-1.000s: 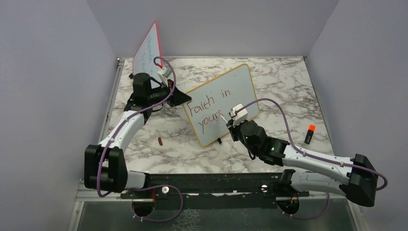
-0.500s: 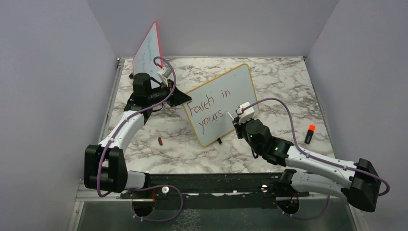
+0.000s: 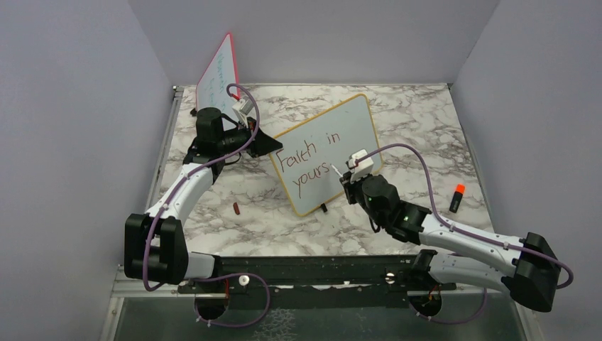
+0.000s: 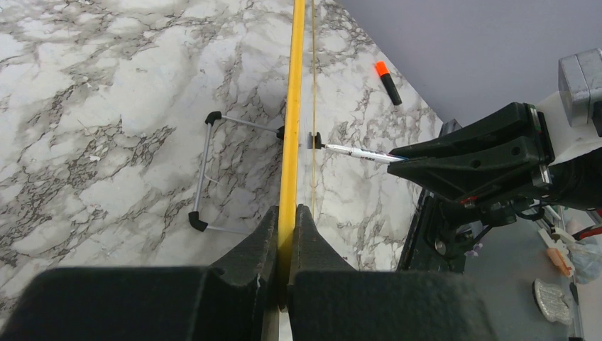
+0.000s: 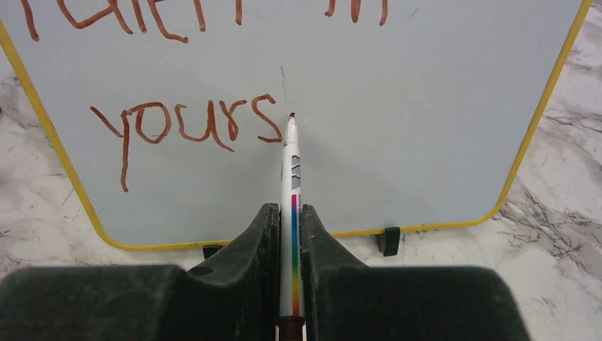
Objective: Write a sentence on the whiteboard
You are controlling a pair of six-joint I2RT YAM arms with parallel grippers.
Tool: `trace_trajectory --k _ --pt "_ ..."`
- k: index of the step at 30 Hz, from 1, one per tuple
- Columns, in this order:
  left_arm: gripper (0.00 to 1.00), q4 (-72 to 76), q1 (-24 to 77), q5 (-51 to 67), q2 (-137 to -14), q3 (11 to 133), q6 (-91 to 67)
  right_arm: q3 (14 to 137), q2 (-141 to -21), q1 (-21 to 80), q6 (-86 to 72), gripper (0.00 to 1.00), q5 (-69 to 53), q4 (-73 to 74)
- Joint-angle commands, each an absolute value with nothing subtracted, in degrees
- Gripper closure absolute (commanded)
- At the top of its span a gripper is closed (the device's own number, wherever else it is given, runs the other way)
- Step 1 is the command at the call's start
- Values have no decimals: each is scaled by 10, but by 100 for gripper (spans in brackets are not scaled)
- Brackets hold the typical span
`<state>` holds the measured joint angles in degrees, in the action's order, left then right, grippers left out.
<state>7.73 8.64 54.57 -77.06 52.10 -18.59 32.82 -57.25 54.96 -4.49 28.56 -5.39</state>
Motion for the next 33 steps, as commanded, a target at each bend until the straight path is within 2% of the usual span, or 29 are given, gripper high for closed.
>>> trace_trajectory --k 1,16,33 --pt "100 25 98 524 -792 515 -155 325 -584 543 -44 99 264 -83" --pt "100 21 98 522 -795 517 -153 327 -602 532 -46 99 244 -87" --pt "100 20 98 522 -795 518 -151 323 -597 514 -58 99 279 -84"
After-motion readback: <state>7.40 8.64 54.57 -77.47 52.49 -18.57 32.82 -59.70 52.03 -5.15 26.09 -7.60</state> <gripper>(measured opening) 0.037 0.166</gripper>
